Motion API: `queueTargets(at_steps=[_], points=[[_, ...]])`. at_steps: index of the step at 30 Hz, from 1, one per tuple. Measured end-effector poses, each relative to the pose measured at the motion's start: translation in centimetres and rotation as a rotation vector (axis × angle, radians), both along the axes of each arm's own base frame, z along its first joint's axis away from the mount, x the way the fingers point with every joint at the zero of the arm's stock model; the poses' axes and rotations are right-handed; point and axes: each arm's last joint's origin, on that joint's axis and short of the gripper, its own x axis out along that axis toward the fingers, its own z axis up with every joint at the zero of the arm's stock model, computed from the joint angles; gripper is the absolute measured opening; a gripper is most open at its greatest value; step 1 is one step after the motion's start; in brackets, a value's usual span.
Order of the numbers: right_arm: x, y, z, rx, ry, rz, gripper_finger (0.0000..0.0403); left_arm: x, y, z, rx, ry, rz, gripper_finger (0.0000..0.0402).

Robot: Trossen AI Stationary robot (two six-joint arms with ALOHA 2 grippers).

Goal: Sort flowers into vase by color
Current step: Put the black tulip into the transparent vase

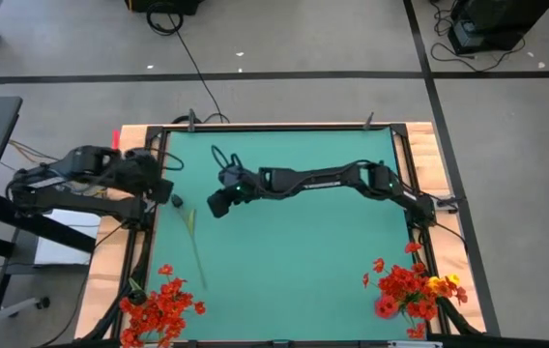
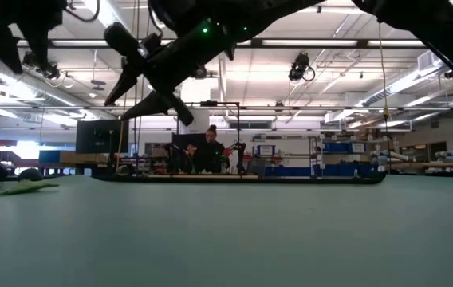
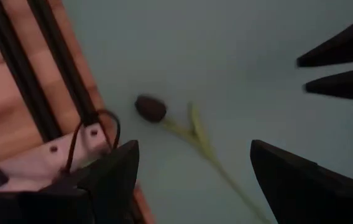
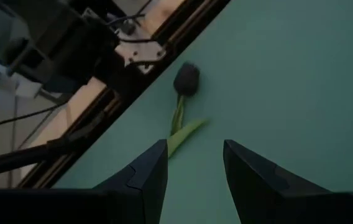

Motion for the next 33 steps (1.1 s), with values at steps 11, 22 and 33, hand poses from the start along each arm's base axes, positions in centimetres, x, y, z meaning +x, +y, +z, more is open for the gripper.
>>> queueTargets(at_steps=[11,22,33], points=[[3.7,1.4,-4.1,0.09,-0.025,0.173,0.0164,0.7,-0.2,-2.2,-0.095,0.05,0.021,0.0313],[4.9,1.4,-6.2,0.075,0.072,0.164,0.0164,1.9,0.0,-2.4,-0.092,0.057,0.043,0.0313],[1.5,-0.3,-1.6,-0.02,0.298,0.017,0.0164,5.9,0.2,-3.6,-0.114,0.118,0.123,0.0313]])
